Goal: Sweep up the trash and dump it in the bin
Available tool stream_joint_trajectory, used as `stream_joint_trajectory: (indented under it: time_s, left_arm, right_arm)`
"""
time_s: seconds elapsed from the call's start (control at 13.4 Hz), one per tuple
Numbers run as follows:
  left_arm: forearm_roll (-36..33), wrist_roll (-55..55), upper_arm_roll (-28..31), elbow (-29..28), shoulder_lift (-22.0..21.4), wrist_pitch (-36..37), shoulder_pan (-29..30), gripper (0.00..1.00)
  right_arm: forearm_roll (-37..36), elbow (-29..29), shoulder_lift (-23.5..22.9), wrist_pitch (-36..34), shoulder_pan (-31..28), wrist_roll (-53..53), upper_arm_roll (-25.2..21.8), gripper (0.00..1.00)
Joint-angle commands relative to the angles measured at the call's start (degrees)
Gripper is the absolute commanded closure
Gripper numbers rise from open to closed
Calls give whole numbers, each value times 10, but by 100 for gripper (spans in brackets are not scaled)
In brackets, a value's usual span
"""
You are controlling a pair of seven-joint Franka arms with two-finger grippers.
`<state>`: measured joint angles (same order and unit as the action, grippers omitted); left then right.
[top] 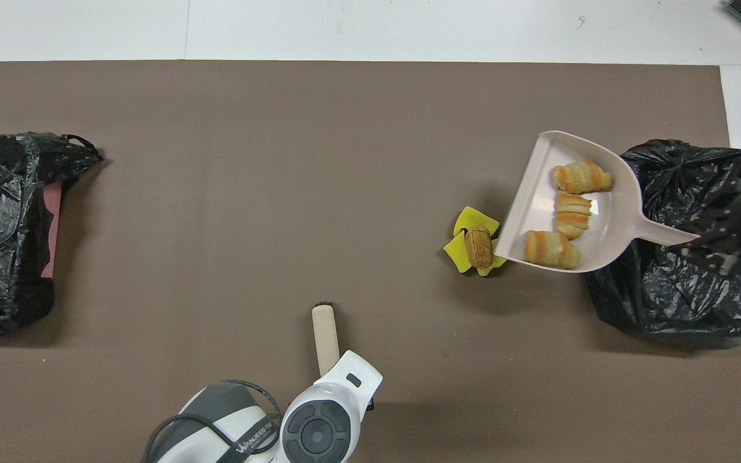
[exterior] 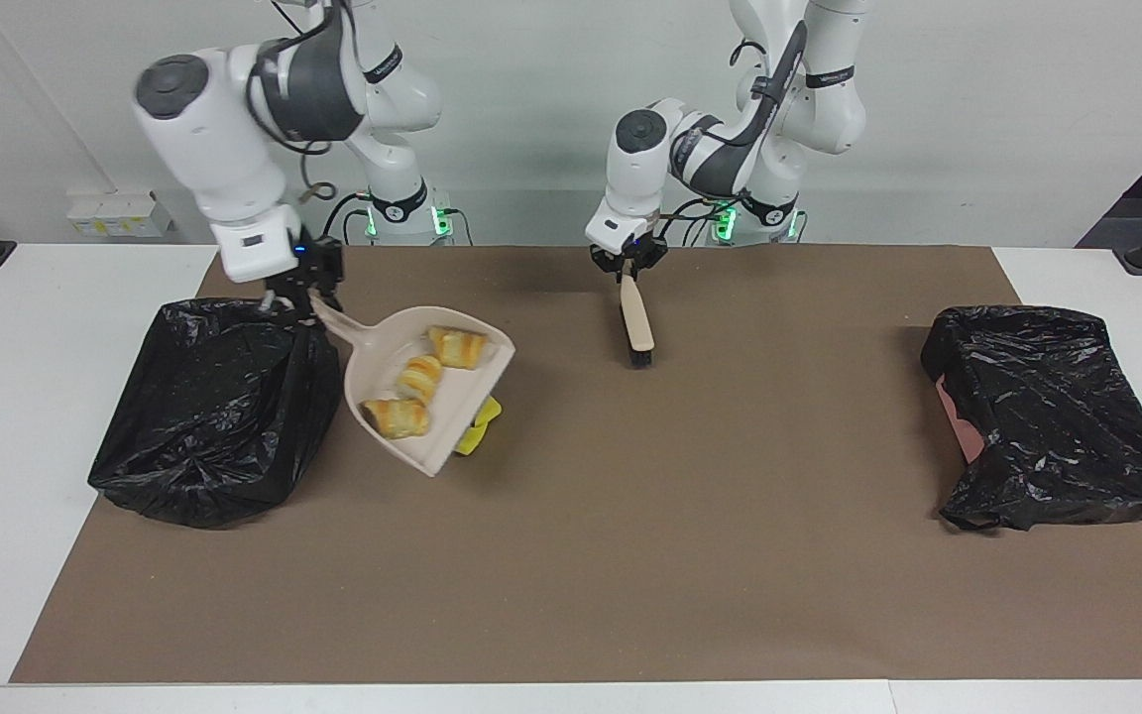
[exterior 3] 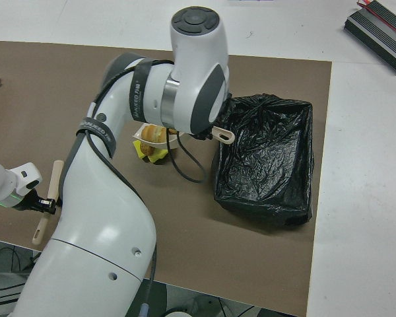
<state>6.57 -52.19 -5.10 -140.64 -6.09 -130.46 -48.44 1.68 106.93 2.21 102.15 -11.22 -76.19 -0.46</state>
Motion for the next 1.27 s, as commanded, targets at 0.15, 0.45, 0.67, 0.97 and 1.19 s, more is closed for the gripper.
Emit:
stream_joint_trajectory:
  time_s: [0.15,0.45,0.67,0.97,1.19]
  left_arm:
    - [-11,9,12,32,-5,23,64,0]
    - [-11,152,12,85,25,21,180,0]
    - [-11,242,13,163,77,37,253,0]
    - [-11,378,14,241,128,46,348,0]
    - [-11,446,14,287,124,93,402,0]
  right_arm:
    - [-100,-14,-3,51,-97,-106,8,100]
    - [-124,-61,-25,53,-140,-221,8,100]
    - [-197,-45,-22,75,-128,-342,9,100]
    - [-297,-27,-22,131,-93,-375,16,100]
    - [-370,-31,-25,138,-66,-375,16,100]
